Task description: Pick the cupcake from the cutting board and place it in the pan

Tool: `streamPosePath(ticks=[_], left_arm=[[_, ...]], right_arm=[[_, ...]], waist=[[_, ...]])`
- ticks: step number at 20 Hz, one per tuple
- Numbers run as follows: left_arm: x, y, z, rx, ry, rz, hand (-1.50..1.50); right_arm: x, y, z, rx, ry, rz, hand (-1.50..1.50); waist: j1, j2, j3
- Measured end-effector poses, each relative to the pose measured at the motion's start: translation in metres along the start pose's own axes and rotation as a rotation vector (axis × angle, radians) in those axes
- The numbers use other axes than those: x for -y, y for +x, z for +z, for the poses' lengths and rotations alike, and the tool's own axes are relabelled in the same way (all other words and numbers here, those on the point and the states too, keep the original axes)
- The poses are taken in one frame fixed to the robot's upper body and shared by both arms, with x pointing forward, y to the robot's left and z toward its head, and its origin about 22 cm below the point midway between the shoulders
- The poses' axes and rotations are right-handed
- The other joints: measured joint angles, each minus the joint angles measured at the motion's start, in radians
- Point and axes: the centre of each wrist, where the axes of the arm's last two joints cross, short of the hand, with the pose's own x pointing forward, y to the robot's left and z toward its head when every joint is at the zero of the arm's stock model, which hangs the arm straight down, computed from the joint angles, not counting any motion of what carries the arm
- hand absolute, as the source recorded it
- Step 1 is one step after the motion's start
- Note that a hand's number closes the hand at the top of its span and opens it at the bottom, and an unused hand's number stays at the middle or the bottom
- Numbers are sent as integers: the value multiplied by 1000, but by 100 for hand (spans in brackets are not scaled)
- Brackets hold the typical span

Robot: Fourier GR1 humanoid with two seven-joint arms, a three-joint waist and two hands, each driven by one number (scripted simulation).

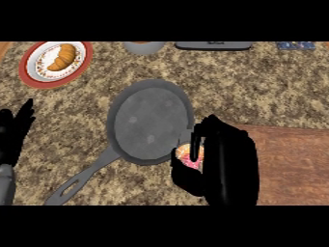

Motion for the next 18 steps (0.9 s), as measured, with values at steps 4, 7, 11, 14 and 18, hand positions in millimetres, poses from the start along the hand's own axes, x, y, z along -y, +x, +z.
streamPosePath(ticks=[4, 7, 11, 14, 18], left_arm=[[-1, 3, -3, 9, -4, 1, 0], [9, 7, 0, 8, -12, -2, 0], [10, 6, -1, 12, -14, -4, 0], [11, 12, -5, 18, -12, -9, 0], [18, 19, -8, 37, -31, -8, 0]], right_arm=[[-23, 8, -40, -30, 19, -42, 150], [-46, 14, -61, -51, 46, -57, 150], [-76, 13, -90, -80, 74, -73, 150], [-98, 10, -105, -95, 103, -88, 150], [-125, -5, -114, -115, 130, -123, 150]], waist=[[6, 1, 0], [12, 2, 0], [17, 3, 1], [23, 6, 1], [40, 11, 1]])
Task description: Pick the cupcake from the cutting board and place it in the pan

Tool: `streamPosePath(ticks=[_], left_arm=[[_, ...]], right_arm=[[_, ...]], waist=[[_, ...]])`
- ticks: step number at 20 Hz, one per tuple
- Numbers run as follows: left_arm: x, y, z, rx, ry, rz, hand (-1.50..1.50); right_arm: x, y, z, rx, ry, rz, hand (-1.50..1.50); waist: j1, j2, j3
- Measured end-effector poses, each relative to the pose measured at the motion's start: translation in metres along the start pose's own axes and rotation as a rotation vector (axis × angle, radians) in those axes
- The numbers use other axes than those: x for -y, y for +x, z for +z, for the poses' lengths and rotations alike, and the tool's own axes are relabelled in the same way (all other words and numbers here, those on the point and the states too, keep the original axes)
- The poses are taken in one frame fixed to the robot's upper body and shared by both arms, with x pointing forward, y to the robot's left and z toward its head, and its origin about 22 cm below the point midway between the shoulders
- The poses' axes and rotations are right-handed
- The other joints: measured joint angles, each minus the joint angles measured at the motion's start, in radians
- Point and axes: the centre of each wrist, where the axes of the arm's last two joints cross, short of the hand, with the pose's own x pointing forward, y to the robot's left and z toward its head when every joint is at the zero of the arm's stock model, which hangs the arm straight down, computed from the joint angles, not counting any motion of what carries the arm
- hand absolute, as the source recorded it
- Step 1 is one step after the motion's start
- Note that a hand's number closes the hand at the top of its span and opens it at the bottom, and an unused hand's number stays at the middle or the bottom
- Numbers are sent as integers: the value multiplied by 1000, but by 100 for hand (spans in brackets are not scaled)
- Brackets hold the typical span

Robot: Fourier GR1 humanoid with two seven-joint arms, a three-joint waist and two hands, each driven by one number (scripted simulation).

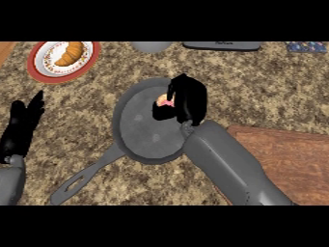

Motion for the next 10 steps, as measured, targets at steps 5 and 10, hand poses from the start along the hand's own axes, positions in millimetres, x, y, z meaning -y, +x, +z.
streamPosePath(ticks=[5, 10], left_arm=[[4, 4, -1, 15, -23, -6, 0], [12, 8, -3, 25, -39, -9, 0]], right_arm=[[-11, -9, -9, -47, 27, -117, -150], [-17, -15, -17, -61, 42, -187, -150]], waist=[[32, 8, 1], [52, 14, 1]])
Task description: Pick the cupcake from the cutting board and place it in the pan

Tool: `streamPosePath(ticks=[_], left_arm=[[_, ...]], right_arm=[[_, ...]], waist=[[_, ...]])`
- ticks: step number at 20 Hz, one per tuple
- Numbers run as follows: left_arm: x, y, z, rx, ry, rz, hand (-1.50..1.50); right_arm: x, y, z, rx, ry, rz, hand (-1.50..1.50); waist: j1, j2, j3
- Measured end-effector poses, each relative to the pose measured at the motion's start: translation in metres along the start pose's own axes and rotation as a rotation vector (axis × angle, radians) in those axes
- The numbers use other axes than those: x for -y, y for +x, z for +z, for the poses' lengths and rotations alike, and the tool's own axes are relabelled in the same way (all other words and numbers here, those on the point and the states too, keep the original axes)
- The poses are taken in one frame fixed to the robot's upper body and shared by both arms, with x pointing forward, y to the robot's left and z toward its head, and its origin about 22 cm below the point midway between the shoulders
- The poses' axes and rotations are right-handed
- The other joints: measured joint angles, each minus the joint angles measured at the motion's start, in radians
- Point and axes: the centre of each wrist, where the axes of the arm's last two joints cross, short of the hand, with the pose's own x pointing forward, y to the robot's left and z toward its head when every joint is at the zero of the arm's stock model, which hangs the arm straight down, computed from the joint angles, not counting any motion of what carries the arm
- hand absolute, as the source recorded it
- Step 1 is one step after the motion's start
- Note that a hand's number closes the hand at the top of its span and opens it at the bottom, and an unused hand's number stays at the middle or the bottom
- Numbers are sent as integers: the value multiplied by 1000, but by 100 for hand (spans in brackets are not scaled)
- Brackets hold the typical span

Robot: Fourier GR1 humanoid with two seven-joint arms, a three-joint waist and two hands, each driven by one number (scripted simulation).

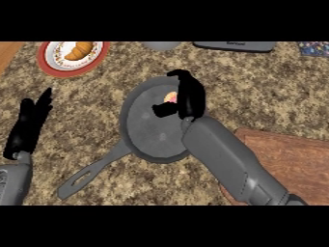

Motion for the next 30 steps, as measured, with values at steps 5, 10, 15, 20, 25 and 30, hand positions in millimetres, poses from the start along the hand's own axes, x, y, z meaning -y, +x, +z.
streamPosePath(ticks=[5, 10, 15, 20, 25, 30], left_arm=[[5, 6, -4, 5, -2, -1, 0], [-3, 8, -7, 7, -1, -4, 0], [-6, -3, -1, -14, 16, 0, 0], [-15, -10, 6, -40, 44, 8, 0], [-30, -20, 11, -73, 86, 13, 0], [-34, -36, 21, -88, 104, 19, 0]], right_arm=[[-2, 0, -4, 35, -37, -77, -150], [-1, 1, -5, 91, -115, -176, -150], [5, 6, -13, 98, -198, -260, -150], [10, 0, -15, 59, -252, -311, -150], [25, -25, -3, 50, -289, -358, -150], [68, -61, 15, 45, -313, -397, -150]], waist=[[7, 3, 0], [4, 1, 1], [-18, -8, 0], [-62, -22, -1], [-112, -35, -2], [-134, -42, -3]])
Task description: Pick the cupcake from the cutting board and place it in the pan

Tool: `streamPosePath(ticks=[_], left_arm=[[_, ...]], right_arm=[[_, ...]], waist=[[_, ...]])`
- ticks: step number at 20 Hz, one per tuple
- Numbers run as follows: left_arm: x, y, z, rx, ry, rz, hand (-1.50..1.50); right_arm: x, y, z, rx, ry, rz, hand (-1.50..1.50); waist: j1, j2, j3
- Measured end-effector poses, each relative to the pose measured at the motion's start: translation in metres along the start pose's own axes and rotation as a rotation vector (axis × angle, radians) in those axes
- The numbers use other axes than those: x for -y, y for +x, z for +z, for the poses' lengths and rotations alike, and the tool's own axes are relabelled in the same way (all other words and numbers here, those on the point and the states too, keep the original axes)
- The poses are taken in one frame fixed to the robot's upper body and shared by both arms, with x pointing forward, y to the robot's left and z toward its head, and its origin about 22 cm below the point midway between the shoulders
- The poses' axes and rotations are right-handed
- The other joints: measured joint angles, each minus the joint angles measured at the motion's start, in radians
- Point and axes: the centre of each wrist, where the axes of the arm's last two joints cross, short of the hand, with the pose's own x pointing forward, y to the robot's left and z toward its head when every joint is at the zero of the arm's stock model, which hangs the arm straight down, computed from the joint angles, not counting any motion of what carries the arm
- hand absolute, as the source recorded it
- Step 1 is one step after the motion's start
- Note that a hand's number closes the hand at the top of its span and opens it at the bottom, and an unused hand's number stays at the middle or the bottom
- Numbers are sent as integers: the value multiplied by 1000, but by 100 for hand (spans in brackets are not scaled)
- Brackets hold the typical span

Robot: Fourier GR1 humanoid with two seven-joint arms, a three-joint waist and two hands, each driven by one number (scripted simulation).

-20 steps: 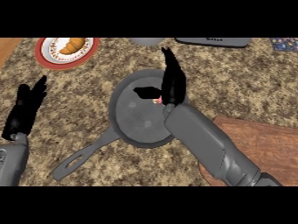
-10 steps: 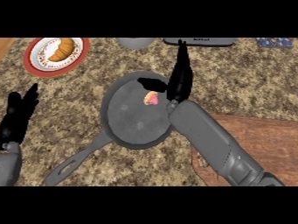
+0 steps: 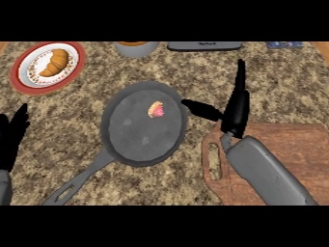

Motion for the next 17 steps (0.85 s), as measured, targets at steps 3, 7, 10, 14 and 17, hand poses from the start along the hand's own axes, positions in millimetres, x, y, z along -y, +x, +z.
streamPosePath(ticks=[3, 7, 10, 14, 17], left_arm=[[-3, -4, 3, -9, 9, 2, 0], [-3, 3, 5, -7, 10, 4, 0], [-3, 1, 5, -6, 11, 9, 0], [-2, 6, 3, -1, 8, 10, 0], [-5, 8, 6, 1, 4, 5, 0]], right_arm=[[40, -4, 11, 1, 15, -10, -150], [99, -6, 27, -2, 24, -7, -150], [141, -2, 44, 1, 36, 2, -150], [190, 0, 61, -1, 48, 23, -150], [220, 4, 69, 7, 51, 37, -150]], waist=[[-12, -3, 0], [-12, 0, 0], [-12, 1, 0], [-8, 4, 1], [-3, 5, 1]])
